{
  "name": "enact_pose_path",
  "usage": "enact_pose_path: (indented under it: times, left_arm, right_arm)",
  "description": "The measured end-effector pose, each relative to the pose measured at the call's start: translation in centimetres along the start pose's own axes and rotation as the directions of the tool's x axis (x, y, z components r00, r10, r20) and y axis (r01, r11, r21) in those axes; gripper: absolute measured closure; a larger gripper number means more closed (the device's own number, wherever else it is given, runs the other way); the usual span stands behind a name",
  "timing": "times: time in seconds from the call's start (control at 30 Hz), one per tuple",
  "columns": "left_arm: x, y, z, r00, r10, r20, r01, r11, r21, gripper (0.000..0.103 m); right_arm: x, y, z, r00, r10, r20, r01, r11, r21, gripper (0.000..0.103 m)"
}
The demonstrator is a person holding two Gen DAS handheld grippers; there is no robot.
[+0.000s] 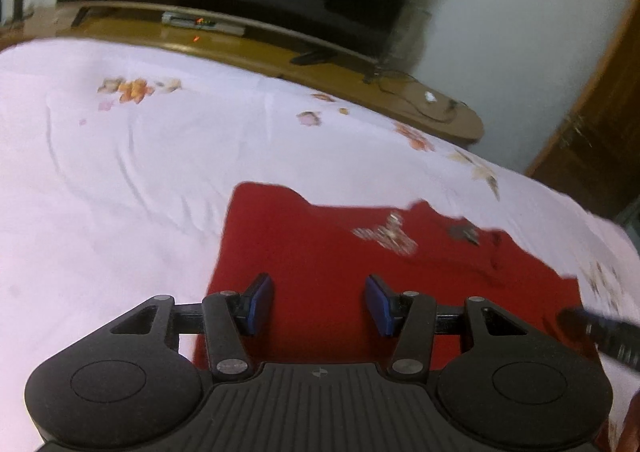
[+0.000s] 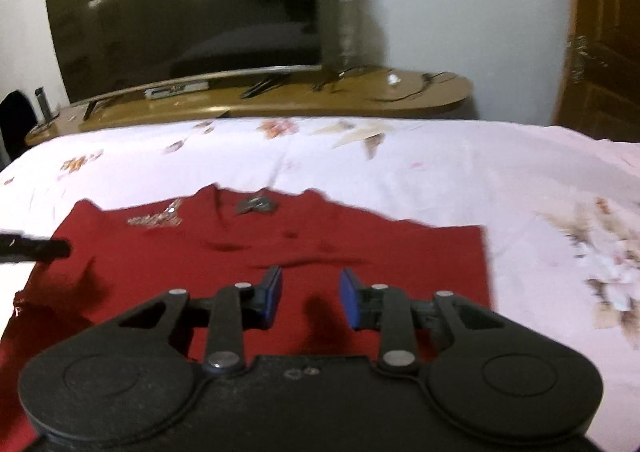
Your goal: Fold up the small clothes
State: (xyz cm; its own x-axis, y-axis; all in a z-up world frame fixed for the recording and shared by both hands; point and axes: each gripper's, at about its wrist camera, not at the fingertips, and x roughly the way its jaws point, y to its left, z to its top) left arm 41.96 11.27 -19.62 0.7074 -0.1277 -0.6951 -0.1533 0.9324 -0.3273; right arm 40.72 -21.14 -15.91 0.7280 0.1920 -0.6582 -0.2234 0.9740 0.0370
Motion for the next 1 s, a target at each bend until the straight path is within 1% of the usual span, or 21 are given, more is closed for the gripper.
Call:
enact_pose_path:
  times: [0.07,0.1,0.13,0.2,0.27,0.33,0.37,0.4,0.43,0.47,0.5,0.53,0.57,0.63,0.7,0.77,0.87,0.9,0.93,0.97,1.0]
  left_arm:
    - [1.6,0.9,0.3,1.0,0.009,-0.01,-0.01,0.999,-0.032,0.052]
    - [2.4,1.5,0.4,1.0,0.01,-0.013,-0.011,0.999,-0.046,0.053]
    - [2.9,1.8,0.4,1.0,0.006,0.003,-0.006,0.999,-0.048,0.053]
    - [3.3,1.6,0.9,1.0,0.013,0.009,-0.012,0.999,-0.043,0.053]
    - [3.2,1.1,1.5,1.0,0.016,0.02,-0.015,0.999,-0.033,0.052]
    - [3.3,0.7,2.0,0.998,0.035,0.044,-0.035,0.999,-0.012,0.052]
    - [3.5,0.8,2.2,0.998,0.044,0.047,-0.044,0.999,-0.01,0.052]
    - [4.0,1.0,2.2,0.998,0.056,0.033,-0.056,0.998,-0.014,0.052]
    - [4.5,1.4,2.1,0.998,0.059,0.013,-0.059,0.998,-0.018,0.052]
    - [4.6,1.5,1.8,0.998,0.055,0.028,-0.055,0.998,0.005,0.052]
    - [4.6,1.3,1.7,0.998,0.062,0.026,-0.062,0.998,0.026,0.052]
    - [4.4,1.0,1.7,0.997,0.069,0.026,-0.07,0.997,0.039,0.052]
    - [4.1,0.8,1.7,0.997,0.073,0.026,-0.075,0.996,0.046,0.052]
    - [2.9,0.7,1.3,0.997,0.072,0.037,-0.073,0.996,0.042,0.052]
    - [1.6,0.5,0.4,0.998,0.046,0.037,-0.048,0.998,0.046,0.052]
    - [0.5,0.0,-0.9,0.999,0.032,0.033,-0.035,0.996,0.076,0.052]
    - [-0.4,-0.6,-3.2,0.998,0.053,0.03,-0.056,0.988,0.147,0.052]
    - [-0.3,-0.5,-3.8,0.997,0.062,0.034,-0.067,0.985,0.162,0.052]
    - [-0.6,-0.6,-4.0,0.997,0.067,0.042,-0.073,0.983,0.169,0.052]
    - [-0.8,-0.6,-3.8,0.997,0.073,0.038,-0.079,0.984,0.163,0.052]
    - [-1.4,-0.8,-3.7,0.996,0.079,0.036,-0.083,0.986,0.147,0.052]
  right_arm:
    - [1.3,0.2,-0.1,1.0,-0.011,-0.01,0.012,1.0,0.012,0.072]
    - [2.2,0.0,-0.3,0.999,-0.026,-0.029,0.027,1.0,0.017,0.071]
    - [3.5,-0.3,-0.7,0.996,-0.054,-0.069,0.054,0.998,0.009,0.072]
    - [4.1,-0.6,-1.3,0.997,-0.053,-0.048,0.053,0.998,-0.019,0.072]
    - [3.8,-0.5,-0.5,0.997,-0.048,-0.061,0.047,0.999,-0.021,0.071]
    - [3.2,-0.5,0.2,0.999,-0.038,-0.03,0.038,0.999,-0.006,0.069]
    - [3.1,-0.4,0.5,0.999,-0.043,-0.018,0.043,0.999,-0.007,0.068]
    - [3.3,-0.5,0.7,0.999,-0.051,-0.012,0.051,0.999,-0.008,0.068]
    - [3.7,-0.7,0.6,0.998,-0.062,-0.023,0.062,0.998,-0.006,0.068]
    - [4.4,-0.9,0.4,0.996,-0.078,-0.052,0.078,0.997,-0.004,0.068]
    - [5.1,-1.2,-0.1,0.995,-0.076,-0.062,0.076,0.997,-0.007,0.068]
    - [5.1,-1.3,-0.2,0.996,-0.074,-0.048,0.073,0.997,-0.013,0.068]
    - [5.0,-1.3,0.0,0.996,-0.073,-0.055,0.073,0.997,-0.015,0.068]
    - [4.2,-1.5,0.6,0.997,-0.053,-0.051,0.054,0.999,0.007,0.068]
    - [3.1,-1.7,0.5,0.998,-0.055,-0.02,0.055,0.998,0.017,0.067]
    - [1.8,-2.0,-0.2,0.997,-0.073,-0.009,0.073,0.997,0.002,0.067]
    - [0.6,-2.8,-1.8,0.997,-0.067,-0.03,0.068,0.998,0.017,0.067]
    - [0.8,-3.1,-2.4,0.996,-0.082,-0.042,0.082,0.997,0.011,0.067]
    - [1.3,-3.5,-3.1,0.994,-0.091,-0.064,0.092,0.996,0.014,0.067]
    - [1.2,-3.8,-3.3,0.996,-0.079,-0.052,0.081,0.996,0.026,0.067]
    - [1.1,-3.9,-3.1,0.995,-0.077,-0.059,0.079,0.996,0.031,0.067]
